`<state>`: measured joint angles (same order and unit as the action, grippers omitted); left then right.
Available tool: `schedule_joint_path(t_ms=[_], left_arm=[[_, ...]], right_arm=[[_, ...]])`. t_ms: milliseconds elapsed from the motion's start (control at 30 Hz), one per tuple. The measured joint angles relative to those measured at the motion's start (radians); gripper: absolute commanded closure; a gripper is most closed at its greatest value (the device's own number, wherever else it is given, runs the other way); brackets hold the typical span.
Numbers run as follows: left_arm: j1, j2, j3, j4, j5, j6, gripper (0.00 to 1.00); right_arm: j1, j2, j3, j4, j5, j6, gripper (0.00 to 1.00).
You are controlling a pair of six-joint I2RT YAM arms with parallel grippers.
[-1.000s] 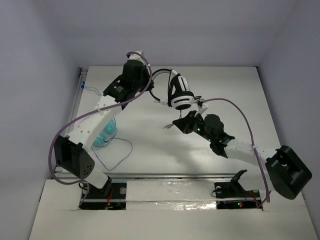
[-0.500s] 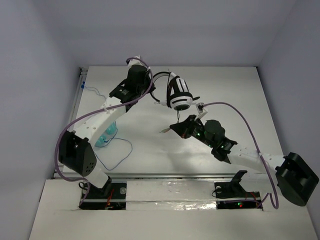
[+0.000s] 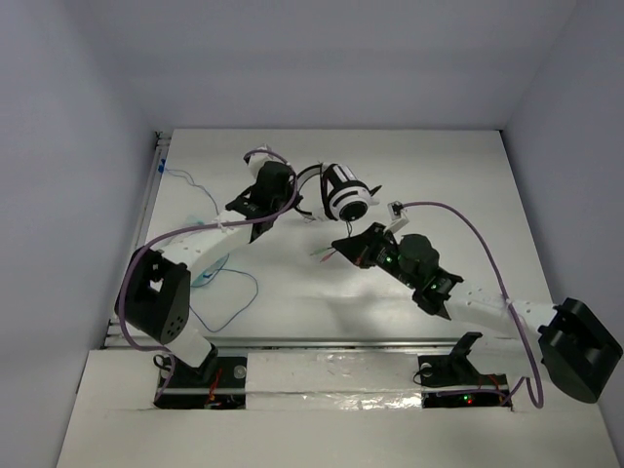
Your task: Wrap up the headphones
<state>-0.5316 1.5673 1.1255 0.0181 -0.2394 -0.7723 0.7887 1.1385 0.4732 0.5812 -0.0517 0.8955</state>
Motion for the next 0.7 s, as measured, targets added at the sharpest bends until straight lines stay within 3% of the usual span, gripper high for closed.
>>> schedule_joint_path(t_ms=[333,700], left_arm=[[-0.046,-0.006,-0.158,0.104,-0.099,-0.106,1.00],[-0.137,-0.048,-0.245,0.188,-0.195,-0.129,1.00]], right_arm=[[0.019,0.094,0.057,0.020,0.153,0.295,1.00],[0.031,0.127,0.059,0.111,0.349,0.537,0.89]])
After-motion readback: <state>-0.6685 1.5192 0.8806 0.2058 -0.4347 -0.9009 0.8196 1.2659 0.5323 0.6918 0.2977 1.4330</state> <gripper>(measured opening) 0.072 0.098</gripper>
